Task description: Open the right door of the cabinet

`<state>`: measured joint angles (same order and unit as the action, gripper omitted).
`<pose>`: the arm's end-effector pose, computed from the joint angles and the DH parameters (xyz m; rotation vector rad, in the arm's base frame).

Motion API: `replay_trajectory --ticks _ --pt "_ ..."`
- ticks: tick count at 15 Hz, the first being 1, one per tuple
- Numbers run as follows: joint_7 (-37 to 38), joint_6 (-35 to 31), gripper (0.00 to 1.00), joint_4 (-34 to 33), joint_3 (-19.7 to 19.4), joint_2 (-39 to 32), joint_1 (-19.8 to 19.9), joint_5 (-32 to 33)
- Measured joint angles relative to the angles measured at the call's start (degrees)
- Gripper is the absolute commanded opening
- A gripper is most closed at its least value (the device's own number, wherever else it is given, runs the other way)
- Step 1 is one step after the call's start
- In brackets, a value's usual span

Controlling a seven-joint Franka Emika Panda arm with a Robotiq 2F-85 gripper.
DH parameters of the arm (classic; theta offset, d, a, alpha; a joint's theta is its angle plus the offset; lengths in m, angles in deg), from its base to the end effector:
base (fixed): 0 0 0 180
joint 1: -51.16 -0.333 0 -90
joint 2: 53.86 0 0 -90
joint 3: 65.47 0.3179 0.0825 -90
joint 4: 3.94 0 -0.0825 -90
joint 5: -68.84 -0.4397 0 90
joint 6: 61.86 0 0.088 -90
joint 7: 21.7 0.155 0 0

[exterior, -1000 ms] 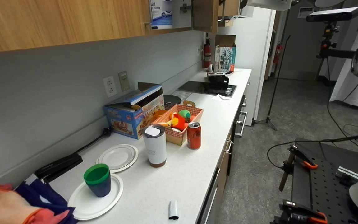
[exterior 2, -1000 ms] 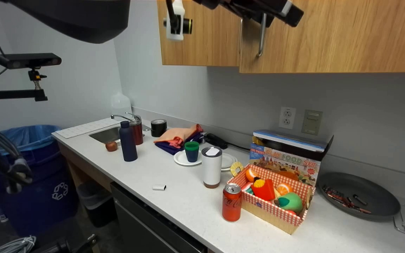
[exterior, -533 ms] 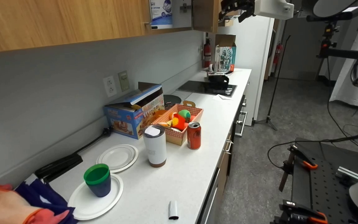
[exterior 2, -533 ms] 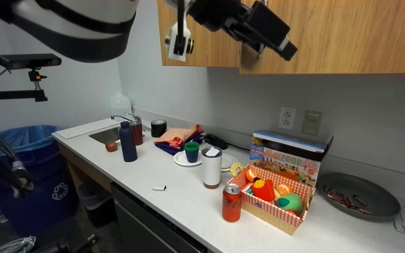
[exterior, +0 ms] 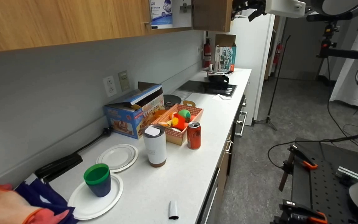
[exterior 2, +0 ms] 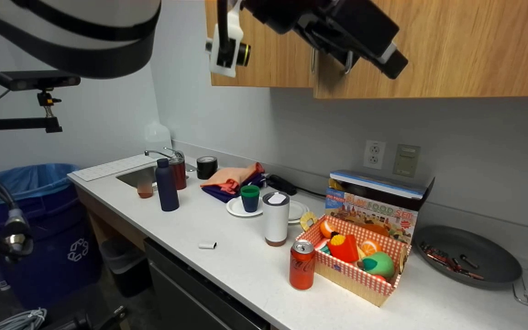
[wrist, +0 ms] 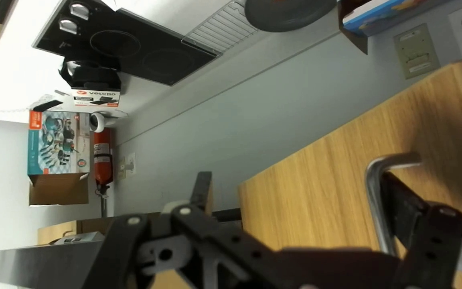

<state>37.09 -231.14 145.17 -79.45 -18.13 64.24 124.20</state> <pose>0.4538 -0.1807 0.5018 2.4426 -0.8422 1.4341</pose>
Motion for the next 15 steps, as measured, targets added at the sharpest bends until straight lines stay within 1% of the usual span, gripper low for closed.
replay_trajectory --ticks 3,5,7,12,15 --pt "3.58 -1.23 1.00 0.13 2.73 -0.40 2.96 2.06" --pt "5.02 -2.12 1.00 0.35 3.86 -0.44 4.46 2.99" --pt "7.14 -4.00 1.00 0.75 5.21 -0.47 6.80 4.83" --pt "14.56 -11.94 1.00 1.94 9.43 -0.59 16.17 11.97" --pt "16.75 -15.70 1.00 2.56 11.22 -0.51 20.62 13.75"
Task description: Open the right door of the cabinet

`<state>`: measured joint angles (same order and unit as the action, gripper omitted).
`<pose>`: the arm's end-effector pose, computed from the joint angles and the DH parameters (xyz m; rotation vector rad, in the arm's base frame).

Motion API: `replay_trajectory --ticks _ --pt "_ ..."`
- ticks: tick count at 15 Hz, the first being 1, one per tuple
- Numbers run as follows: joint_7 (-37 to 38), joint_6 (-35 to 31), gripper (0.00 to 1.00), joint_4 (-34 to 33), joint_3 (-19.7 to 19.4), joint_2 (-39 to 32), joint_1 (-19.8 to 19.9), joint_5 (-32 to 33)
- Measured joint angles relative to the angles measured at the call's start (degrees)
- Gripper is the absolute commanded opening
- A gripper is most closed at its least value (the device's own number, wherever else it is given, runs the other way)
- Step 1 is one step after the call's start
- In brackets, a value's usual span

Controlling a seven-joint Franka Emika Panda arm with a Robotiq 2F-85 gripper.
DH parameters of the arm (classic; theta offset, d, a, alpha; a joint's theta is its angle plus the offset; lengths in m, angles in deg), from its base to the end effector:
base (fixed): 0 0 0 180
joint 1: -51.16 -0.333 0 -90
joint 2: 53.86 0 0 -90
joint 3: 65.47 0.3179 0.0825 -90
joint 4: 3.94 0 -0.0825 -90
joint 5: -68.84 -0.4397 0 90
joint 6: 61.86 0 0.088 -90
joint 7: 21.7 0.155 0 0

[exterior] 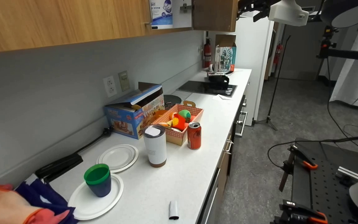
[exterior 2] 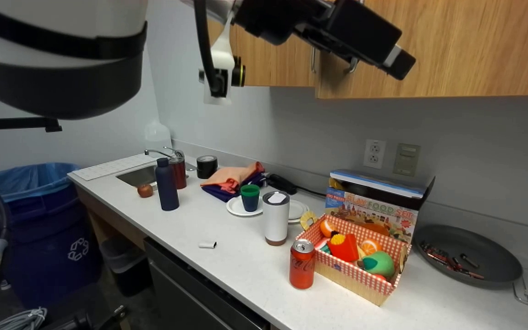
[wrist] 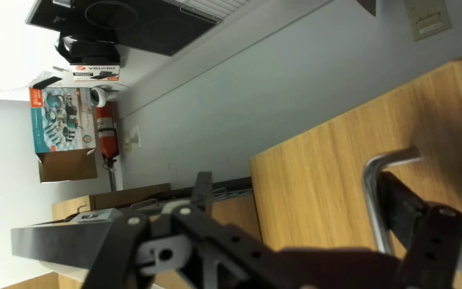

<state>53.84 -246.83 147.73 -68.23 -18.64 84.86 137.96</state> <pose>0.4270 -0.1983 0.4875 2.3419 -0.8637 1.5827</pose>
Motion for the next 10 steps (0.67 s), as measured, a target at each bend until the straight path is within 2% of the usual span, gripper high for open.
replay_trajectory --ticks 4,6,8,10 --pt "0.74 -3.63 1.00 1.10 1.26 0.37 4.23 0.19" --pt "0.82 -4.17 1.00 1.75 0.88 0.90 4.94 0.19" --pt "0.76 -3.54 1.00 2.92 -0.84 2.02 4.59 0.23" --pt "-0.04 0.53 1.00 5.76 -3.97 4.89 4.44 0.53"
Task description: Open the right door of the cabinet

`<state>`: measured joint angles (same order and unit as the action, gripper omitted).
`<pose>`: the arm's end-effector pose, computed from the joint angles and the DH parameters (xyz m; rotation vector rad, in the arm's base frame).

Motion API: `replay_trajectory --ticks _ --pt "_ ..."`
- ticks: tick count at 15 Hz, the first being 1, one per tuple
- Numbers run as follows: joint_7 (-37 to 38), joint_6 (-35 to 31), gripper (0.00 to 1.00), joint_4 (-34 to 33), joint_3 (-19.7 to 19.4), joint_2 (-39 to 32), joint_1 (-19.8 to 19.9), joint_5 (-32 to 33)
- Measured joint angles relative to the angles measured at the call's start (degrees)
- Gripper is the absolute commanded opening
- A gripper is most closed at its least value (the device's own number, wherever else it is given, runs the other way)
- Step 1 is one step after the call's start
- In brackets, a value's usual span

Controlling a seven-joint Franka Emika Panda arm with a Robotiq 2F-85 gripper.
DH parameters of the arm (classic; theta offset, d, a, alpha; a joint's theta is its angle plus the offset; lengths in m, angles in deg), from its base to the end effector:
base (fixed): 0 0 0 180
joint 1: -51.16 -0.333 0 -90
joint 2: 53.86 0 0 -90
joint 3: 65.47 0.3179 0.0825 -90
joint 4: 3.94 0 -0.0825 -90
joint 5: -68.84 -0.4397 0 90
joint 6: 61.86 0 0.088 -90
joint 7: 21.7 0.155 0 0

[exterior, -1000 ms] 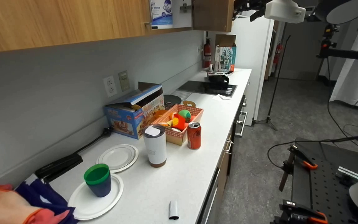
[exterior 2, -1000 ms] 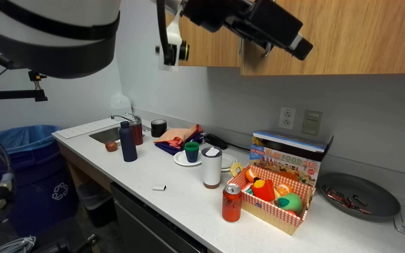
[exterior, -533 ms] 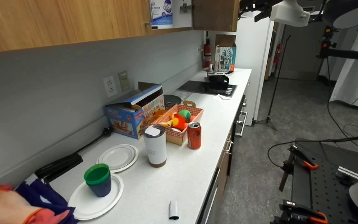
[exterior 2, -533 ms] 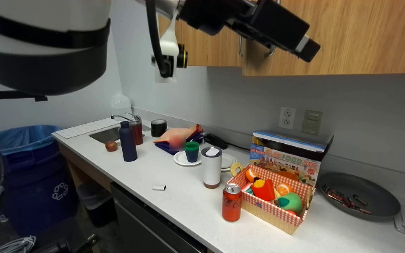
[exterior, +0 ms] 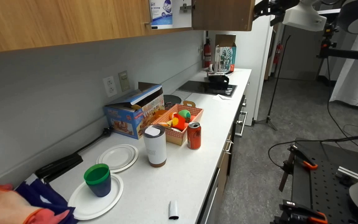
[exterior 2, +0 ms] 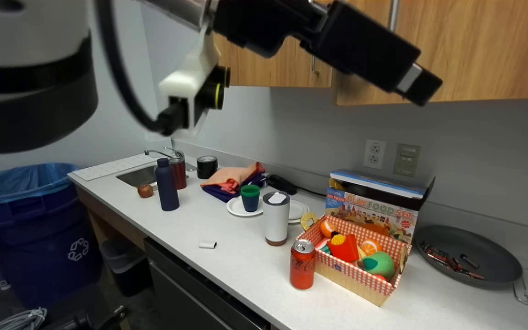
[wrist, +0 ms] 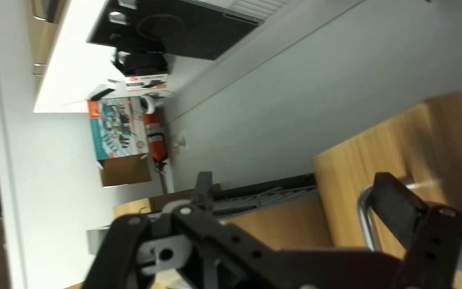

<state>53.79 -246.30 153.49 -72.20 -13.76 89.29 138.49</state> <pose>0.3735 -0.2371 0.4689 2.2583 -1.0360 1.5344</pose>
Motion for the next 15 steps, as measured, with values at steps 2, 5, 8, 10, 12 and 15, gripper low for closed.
replay_trajectory --ticks 2,5,8,10,12,15 --pt "0.05 6.81 1.00 0.72 -4.25 1.43 -0.17 2.32" --pt "-1.23 17.96 1.00 0.17 -8.07 1.98 -0.77 1.50" --pt "-4.66 26.58 1.00 -0.27 -9.77 3.34 -2.32 -2.45" --pt "-9.30 29.56 1.00 -0.38 -11.69 4.56 -4.97 -5.97" --pt "-14.25 30.36 1.00 -0.36 -14.14 5.99 -8.12 -8.47" --pt "-21.80 30.53 1.00 -0.37 -18.41 8.36 -13.64 -11.61"
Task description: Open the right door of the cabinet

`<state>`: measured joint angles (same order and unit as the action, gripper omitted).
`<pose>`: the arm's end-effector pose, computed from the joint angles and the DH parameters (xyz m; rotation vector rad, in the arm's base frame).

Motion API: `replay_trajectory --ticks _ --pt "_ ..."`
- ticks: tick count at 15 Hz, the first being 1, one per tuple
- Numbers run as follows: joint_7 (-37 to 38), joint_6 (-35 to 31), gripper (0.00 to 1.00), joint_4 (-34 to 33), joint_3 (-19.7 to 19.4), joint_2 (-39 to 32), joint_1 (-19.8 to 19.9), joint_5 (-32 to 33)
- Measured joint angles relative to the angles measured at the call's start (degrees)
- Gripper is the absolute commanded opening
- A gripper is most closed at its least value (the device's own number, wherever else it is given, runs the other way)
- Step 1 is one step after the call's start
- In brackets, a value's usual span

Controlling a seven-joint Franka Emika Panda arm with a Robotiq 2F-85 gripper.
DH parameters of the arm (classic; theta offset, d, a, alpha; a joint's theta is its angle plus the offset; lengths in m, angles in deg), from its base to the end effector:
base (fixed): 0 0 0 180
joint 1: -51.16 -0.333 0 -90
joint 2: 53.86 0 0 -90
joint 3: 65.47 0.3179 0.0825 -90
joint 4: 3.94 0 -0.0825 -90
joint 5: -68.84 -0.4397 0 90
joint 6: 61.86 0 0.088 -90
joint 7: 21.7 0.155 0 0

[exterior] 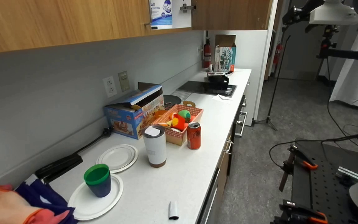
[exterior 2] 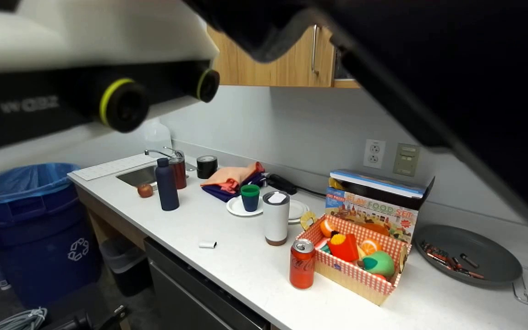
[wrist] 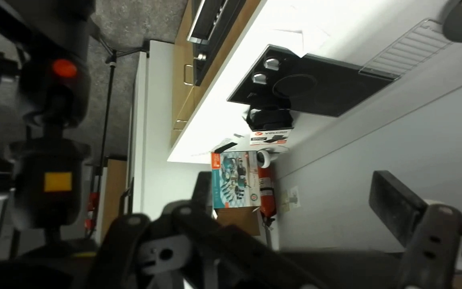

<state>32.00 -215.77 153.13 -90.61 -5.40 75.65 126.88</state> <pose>0.3030 -0.3176 0.4664 2.2083 -1.2816 1.0910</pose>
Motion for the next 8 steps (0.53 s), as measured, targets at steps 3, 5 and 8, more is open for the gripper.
replay_trajectory --ticks 3,5,8 --pt "-5.46 0.00 1.00 0.00 -3.45 2.95 -4.73 -0.41" --pt "-7.95 0.00 1.00 0.01 -4.76 4.97 -6.69 -0.41" --pt "-11.96 0.00 1.00 0.01 -6.94 8.08 -9.89 -0.36"
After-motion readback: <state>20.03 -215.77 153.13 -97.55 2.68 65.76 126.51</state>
